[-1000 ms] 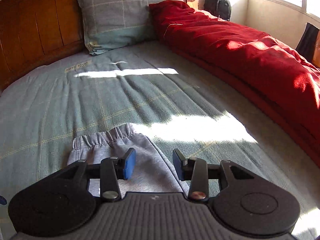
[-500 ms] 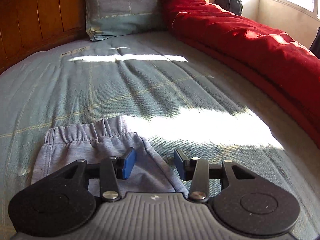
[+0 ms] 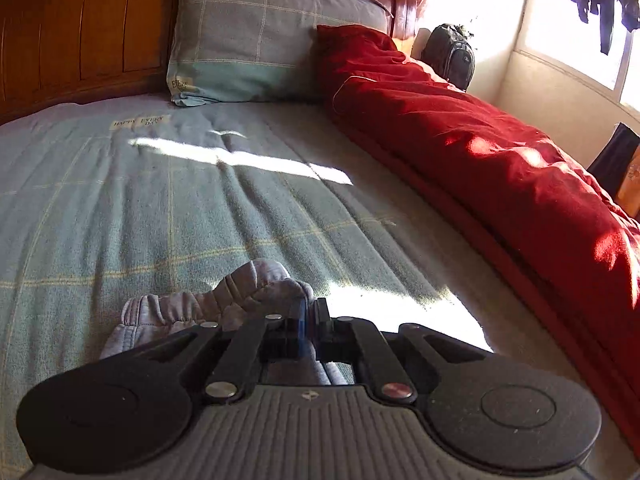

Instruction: Fold clothes

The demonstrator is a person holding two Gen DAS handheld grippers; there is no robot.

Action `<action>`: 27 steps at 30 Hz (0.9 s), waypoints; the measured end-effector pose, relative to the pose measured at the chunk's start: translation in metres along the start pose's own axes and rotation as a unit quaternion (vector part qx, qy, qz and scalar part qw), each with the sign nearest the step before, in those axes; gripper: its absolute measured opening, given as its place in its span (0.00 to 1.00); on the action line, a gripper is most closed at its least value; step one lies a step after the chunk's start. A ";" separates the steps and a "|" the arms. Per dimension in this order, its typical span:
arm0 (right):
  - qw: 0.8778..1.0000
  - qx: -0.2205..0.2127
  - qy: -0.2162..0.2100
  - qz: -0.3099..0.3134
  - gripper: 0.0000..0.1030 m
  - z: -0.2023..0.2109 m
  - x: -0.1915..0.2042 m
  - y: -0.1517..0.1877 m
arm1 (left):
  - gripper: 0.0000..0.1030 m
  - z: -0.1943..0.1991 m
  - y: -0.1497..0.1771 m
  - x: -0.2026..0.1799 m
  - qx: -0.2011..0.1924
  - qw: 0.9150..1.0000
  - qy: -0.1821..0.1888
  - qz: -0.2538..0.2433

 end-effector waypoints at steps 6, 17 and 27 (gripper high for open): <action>0.997 0.037 0.068 -0.004 0.16 -0.027 -0.008 0.022 | 0.98 -0.001 0.000 0.001 0.003 1.000 0.003 0.001; 0.995 0.052 -0.084 -0.002 0.36 0.014 0.072 0.000 | 0.98 0.003 0.000 -0.002 -0.006 1.000 0.011 -0.001; 0.991 0.089 -0.096 -0.011 0.06 -0.007 0.097 0.019 | 0.98 0.003 0.000 -0.002 -0.006 1.000 0.010 0.001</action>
Point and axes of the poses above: each gripper's, at about its wrist camera, not at the fingertips, and z roughly against the way its jaws point, x to its left, y to its underside, the point moved 6 cm from there along -z, roughly the way its jaws point, and after that the axes turned 6 degrees about -x, right-handed, at the moved point
